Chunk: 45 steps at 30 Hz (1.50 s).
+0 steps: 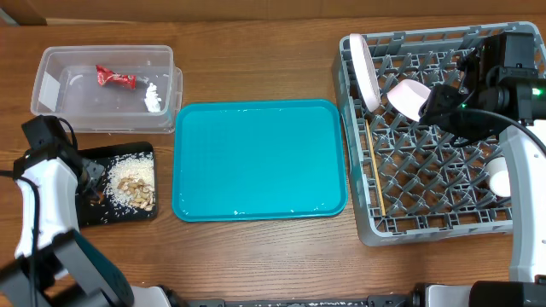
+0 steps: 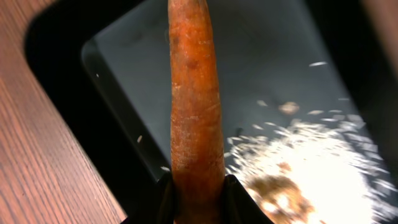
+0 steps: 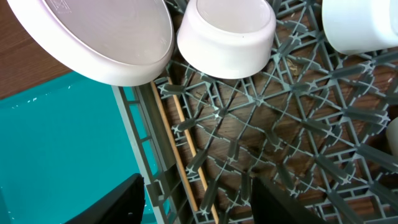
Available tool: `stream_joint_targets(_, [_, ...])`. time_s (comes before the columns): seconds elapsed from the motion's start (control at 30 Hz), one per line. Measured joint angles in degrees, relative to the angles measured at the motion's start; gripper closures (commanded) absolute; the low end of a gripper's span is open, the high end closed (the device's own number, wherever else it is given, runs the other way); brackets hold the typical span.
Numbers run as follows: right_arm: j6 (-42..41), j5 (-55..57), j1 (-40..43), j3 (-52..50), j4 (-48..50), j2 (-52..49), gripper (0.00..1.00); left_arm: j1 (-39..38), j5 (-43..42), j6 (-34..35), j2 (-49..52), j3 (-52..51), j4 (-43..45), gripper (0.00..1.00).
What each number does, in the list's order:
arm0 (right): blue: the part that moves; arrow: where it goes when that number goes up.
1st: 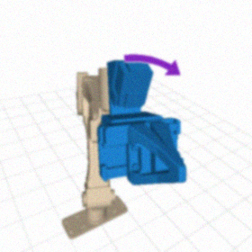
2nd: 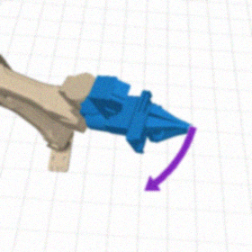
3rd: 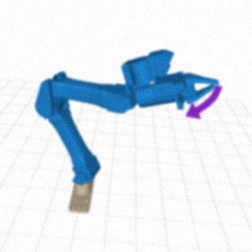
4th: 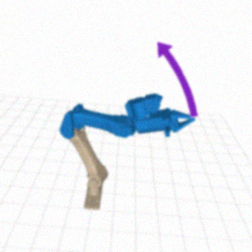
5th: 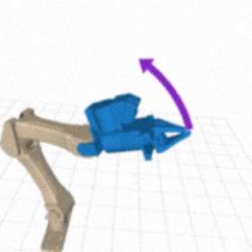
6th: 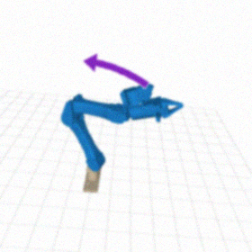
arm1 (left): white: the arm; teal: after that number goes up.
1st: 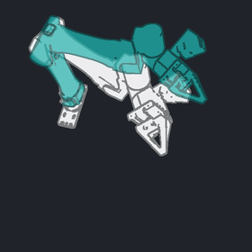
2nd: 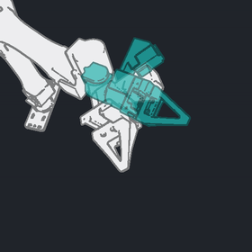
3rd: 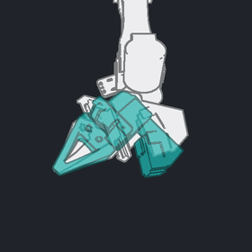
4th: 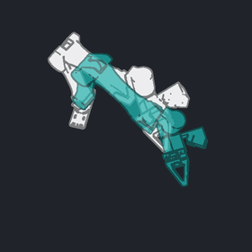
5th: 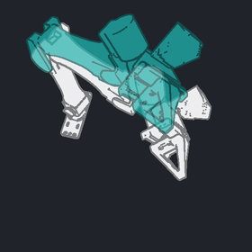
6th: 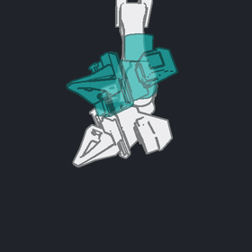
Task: Sort waste into correct bins and load items into the dishwasher
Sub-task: 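Drop the carrot onto the black tray with the left gripper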
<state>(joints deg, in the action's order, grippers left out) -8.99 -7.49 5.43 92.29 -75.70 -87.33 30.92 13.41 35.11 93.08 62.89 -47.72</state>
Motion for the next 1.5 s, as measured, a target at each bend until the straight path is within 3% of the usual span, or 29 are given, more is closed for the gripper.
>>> stream_joint_targets(0.23, [0.0, 0.0, 0.0, 0.0, -0.9, 0.0, 0.43, 0.48, 0.57, -2.1, 8.96, -0.42, 1.25, 0.93])
stream_joint_targets(0.4, [0.0, -0.02, 0.0, 0.0, -1.03, 0.0, 0.42, 0.48, 0.59, -3.08, 10.29, -0.42, 1.36, 0.56])
stream_joint_targets(0.5, [0.0, -0.02, 0.0, 0.0, -0.98, 0.0, 0.41, 0.48, 0.55, -4.13, 10.29, -0.28, -0.04, 0.5])
stream_joint_targets(0.57, [0.02, -0.02, 0.0, 0.0, -0.55, 0.0, 0.34, 0.48, -0.09, -4.57, 10.45, 1.53, -4.37, 0.46])
stream_joint_targets(0.73, [0.04, -1.31, 0.0, 0.0, 5.44, 0.0, 0.26, -0.68, -5.42, -5.84, 9.9, 17.42, -11.87, 0.36])
stream_joint_targets(0.87, [2.38, -7.67, -1.25, 0.0, 12.26, -0.2, 0.17, -7.82, -10.12, -11.61, 6.84, 27.04, -13.22, 0.23])
stream_joint_targets(0.93, [3.91, -10.36, -4.28, 0.0, 13.03, -0.98, 0.09, -13.97, -12.76, -15.56, 5.38, 30.08, -15.8, 0.08])
stream_joint_targets(0.97, [4.87, -11.45, -6.54, 0.0, 12.44, -1.84, 0.0, -18.38, -14.45, -18.03, 4.81, 30.99, -17.84, 0.04])
stream_joint_targets(1.0, [5.73, -11.67, -8.15, 0.02, 11.26, -2.47, 0.0, -22.16, -15.45, -19.28, 4.7, 31.36, -20.5, 0.0])
stream_joint_targets(1.13, [7.65, -11.54, -10.69, 0.0, 3.34, -6.1, 0.0, -31.63, -17.35, -21.77, 4.7, 31.32, -35.08, 0.0])
stream_joint_targets(1.2, [7.82, -11.45, -9.66, 0.0, -0.15, -6.29, 0.0, -32.44, -18.21, -21.35, 4.72, 31.26, -42.56, 0.0])
stream_joint_targets(1.3, [7.76, -10.69, -8.9, 0.0, -3.91, -6.29, 0.0, -32.44, -18.38, -21.14, 4.72, 31.12, -46.84, 0.0])
stream_joint_targets(1.4, [7.58, -9.05, -8.9, -3.28, -1.42, -4.09, 0.0, -33.11, -18.29, -21.64, 2.51, 28.17, -42.97, 0.0])
stream_joint_targets(1.5, [6.51, -7.48, -8.9, -11.82, 5.86, 3.89, 0.0, -35.6, -17.64, -21.99, -8.61, 19.76, -34.05, 0.0])
